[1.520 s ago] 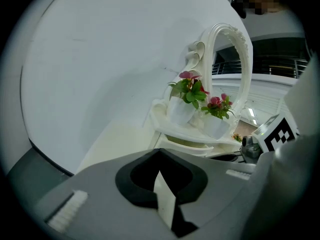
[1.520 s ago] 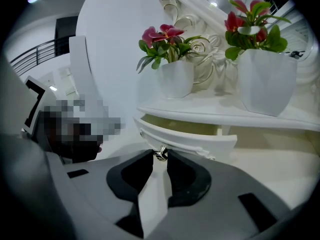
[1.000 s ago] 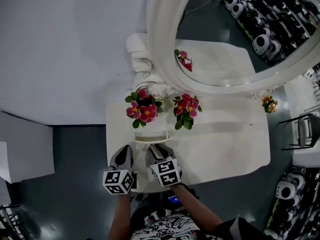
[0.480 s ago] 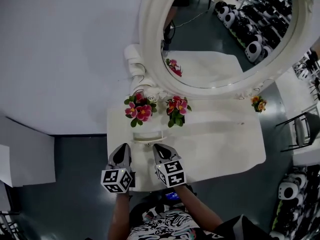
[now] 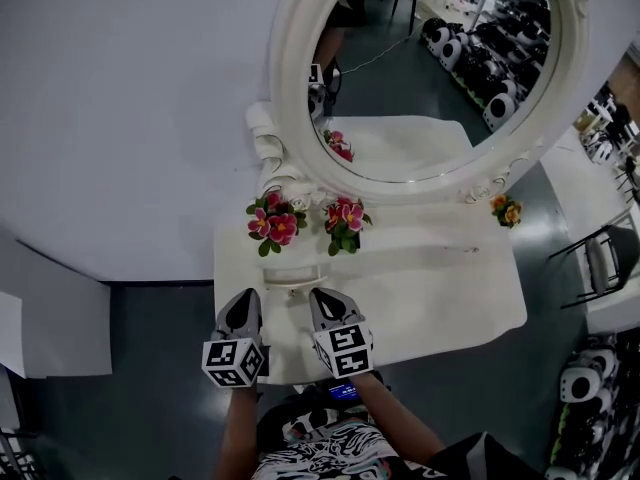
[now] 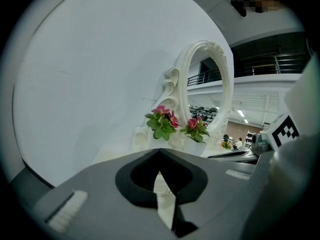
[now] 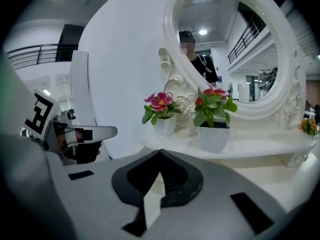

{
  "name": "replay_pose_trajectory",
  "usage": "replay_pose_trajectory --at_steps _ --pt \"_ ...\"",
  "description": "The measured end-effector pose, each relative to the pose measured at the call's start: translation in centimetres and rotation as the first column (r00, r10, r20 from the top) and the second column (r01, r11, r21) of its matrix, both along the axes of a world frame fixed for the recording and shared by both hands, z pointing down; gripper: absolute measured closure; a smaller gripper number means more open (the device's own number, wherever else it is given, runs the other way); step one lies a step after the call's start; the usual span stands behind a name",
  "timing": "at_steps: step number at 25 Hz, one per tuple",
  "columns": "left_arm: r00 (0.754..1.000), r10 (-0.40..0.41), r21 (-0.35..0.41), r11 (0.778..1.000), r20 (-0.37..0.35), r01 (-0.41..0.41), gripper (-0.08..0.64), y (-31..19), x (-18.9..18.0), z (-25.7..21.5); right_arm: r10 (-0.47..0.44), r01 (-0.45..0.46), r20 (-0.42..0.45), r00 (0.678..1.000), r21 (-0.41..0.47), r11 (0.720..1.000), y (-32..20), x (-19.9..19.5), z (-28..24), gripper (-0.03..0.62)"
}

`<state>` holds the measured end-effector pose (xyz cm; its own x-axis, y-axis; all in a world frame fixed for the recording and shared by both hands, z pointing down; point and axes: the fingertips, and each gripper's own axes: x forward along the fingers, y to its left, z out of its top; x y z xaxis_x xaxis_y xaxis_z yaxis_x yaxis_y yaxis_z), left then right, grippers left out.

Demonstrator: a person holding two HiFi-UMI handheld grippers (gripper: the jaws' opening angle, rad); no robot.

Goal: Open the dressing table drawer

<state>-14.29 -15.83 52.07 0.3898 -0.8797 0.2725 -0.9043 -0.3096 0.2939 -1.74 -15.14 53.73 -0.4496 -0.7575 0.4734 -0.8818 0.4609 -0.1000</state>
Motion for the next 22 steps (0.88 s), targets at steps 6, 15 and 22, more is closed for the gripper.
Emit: replay_pose_trajectory --at_steps 6,15,22 --pt "1.0 -0.004 -0.006 1.0 -0.002 0.004 0.558 0.1 0.0 0.1 -0.003 0.003 -0.009 1.0 0.002 1.0 0.2 0.0 -0.2 0.591" --pt "1.0 -0.001 -0.02 1.0 -0.009 0.001 0.558 0.2 0.2 0.7 0.0 0.0 -0.012 1.0 -0.008 1.0 0.4 0.5 0.2 0.591" --pt "1.0 -0.006 -0.032 0.999 -0.017 0.005 0.558 0.1 0.2 1.4 0.003 -0.003 0.026 1.0 -0.021 1.0 0.3 0.6 0.5 0.591"
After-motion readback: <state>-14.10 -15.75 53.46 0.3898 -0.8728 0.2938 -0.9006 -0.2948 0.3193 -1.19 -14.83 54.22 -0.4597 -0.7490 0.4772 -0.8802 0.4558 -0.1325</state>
